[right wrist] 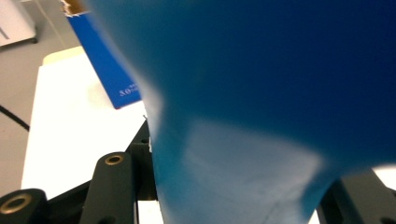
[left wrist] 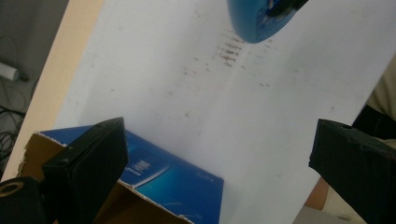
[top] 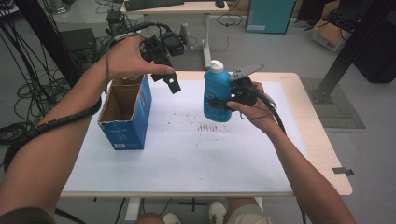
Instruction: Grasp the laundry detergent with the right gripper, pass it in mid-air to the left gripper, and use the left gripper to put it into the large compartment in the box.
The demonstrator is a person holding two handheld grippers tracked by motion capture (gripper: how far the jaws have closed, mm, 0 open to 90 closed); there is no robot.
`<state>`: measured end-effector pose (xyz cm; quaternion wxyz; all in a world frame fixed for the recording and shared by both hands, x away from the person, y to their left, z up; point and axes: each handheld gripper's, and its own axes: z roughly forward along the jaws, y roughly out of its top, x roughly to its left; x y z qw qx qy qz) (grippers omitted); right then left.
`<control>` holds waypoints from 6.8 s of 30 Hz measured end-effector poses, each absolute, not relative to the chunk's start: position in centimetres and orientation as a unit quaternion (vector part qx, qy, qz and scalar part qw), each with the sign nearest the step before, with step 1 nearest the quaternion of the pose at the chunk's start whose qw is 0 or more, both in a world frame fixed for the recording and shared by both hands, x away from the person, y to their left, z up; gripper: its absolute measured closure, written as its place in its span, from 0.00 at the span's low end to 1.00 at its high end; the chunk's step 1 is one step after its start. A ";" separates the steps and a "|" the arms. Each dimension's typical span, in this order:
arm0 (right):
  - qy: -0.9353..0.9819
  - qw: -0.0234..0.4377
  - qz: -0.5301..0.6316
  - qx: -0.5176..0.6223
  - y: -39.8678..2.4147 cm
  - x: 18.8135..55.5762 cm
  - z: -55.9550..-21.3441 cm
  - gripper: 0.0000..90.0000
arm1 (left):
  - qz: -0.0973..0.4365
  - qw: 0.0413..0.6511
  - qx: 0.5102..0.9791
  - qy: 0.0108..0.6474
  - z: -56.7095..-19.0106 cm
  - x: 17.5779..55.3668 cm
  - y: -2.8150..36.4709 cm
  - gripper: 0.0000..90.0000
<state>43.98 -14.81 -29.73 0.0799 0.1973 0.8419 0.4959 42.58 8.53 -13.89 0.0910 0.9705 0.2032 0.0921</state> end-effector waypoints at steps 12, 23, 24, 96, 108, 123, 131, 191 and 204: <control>0.857 0.047 0.493 0.141 -10.6 43.5 -30.6 0.48 | 0.089 0.080 0.978 0.172 -13.3 42.4 7.8 0.05; 0.859 0.030 0.504 0.087 -7.6 42.8 -30.9 0.48 | 0.069 0.066 0.985 0.144 -13.3 42.1 6.8 0.05; 0.859 0.030 0.504 0.087 -7.6 42.8 -30.9 0.48 | 0.064 0.065 0.985 0.145 -13.3 42.0 6.7 0.05; 0.861 0.012 0.509 0.015 -4.7 39.4 -28.3 0.48 | 0.027 0.006 0.994 0.106 -15.3 38.9 6.6 0.05; 0.864 0.008 0.502 0.023 -4.7 39.2 -28.3 0.48 | 0.029 -0.002 0.994 0.108 -15.7 39.0 6.8 0.05; 0.862 0.008 0.507 0.014 -4.6 39.5 -28.3 0.48 | 0.029 -0.001 0.994 0.105 -15.7 39.0 6.9 0.05; 0.864 0.004 0.502 0.021 -4.7 39.3 -28.3 0.48 | 0.024 -0.003 0.994 0.108 -15.6 39.0 6.9 0.06; 0.865 0.005 0.502 0.014 -4.6 39.2 -28.3 0.48 | 0.017 -0.005 0.994 0.106 -15.8 38.9 6.9 0.07; 0.865 0.006 0.502 0.013 -4.8 39.2 -28.2 0.48 | 0.019 -0.005 0.994 0.106 -15.7 38.9 7.0 0.08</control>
